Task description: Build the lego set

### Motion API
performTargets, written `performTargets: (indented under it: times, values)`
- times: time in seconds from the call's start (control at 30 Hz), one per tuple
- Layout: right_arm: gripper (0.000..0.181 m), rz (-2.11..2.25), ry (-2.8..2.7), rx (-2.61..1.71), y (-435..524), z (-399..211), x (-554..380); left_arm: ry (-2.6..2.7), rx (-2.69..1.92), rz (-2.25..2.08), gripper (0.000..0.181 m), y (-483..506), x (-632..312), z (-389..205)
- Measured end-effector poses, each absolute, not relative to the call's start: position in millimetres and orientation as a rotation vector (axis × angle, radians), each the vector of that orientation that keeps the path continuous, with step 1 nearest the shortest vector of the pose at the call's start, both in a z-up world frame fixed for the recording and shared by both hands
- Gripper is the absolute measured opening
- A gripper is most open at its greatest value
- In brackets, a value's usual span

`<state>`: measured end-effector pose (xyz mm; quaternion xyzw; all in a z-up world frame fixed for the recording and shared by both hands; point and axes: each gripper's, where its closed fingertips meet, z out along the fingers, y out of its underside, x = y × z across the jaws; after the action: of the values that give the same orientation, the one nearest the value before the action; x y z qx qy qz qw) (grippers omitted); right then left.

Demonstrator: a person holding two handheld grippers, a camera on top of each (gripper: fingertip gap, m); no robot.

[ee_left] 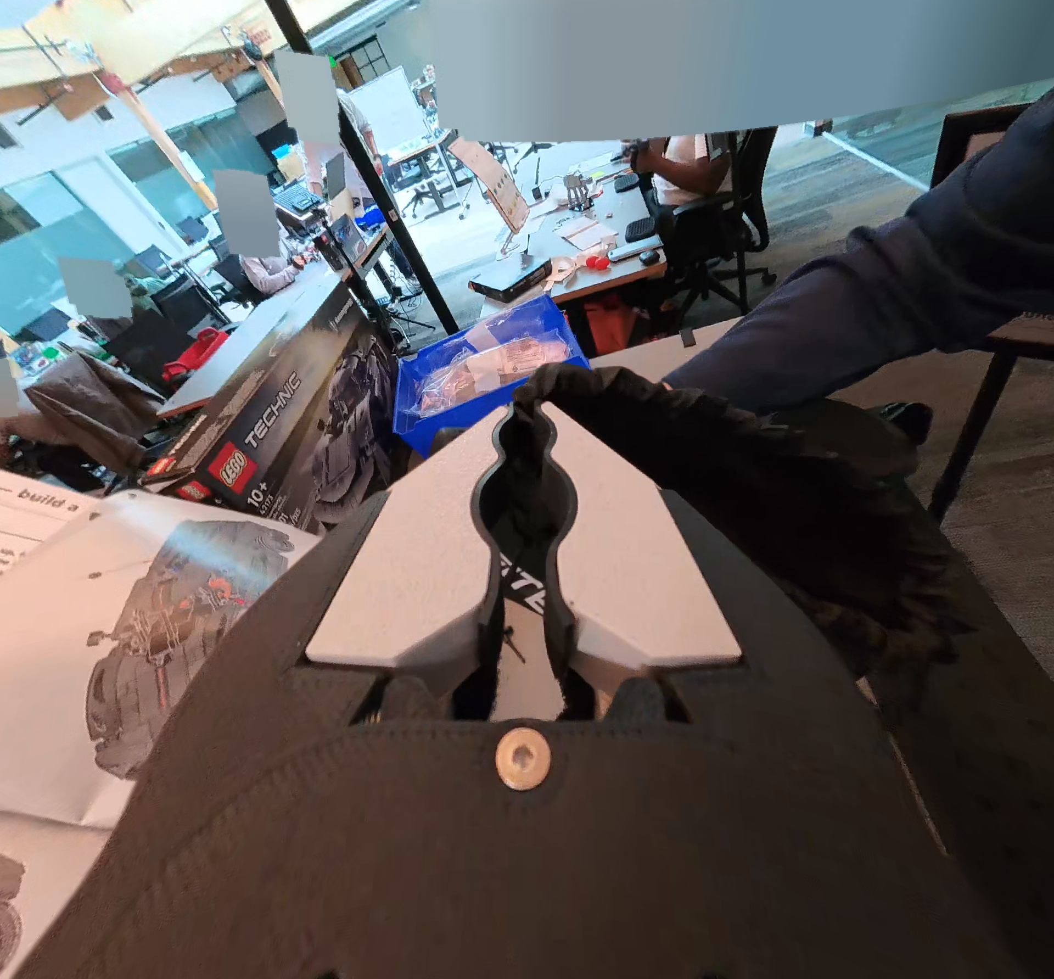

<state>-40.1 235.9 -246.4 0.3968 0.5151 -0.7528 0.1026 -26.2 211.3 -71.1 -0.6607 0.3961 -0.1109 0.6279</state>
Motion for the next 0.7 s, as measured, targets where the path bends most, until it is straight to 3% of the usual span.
performTargets:
  times: [0.03, 0.17, 0.33, 0.7]
  values:
    - [0.060, -2.242, 1.506, 1.106, 231.9, -241.6, -38.0, 0.918, -1.507, -0.247, 0.001, 211.5, -23.9, -70.2]
    - [0.000, -2.333, 1.625, 0.907, 222.2, -218.8, -19.3, 0.917, -1.517, -0.240, 0.000, 211.4, -25.4, -76.1]
    - [0.000, -2.291, 1.704, 1.090, 254.7, -221.5, -1.1, 0.828, -1.600, -0.272, 0.000, 209.3, -49.0, -107.2]
    - [0.000, -1.759, 2.022, 1.614, 311.5, -277.3, 37.8, 0.736, -1.948, -0.299, 0.006, 221.2, -56.0, -259.4]
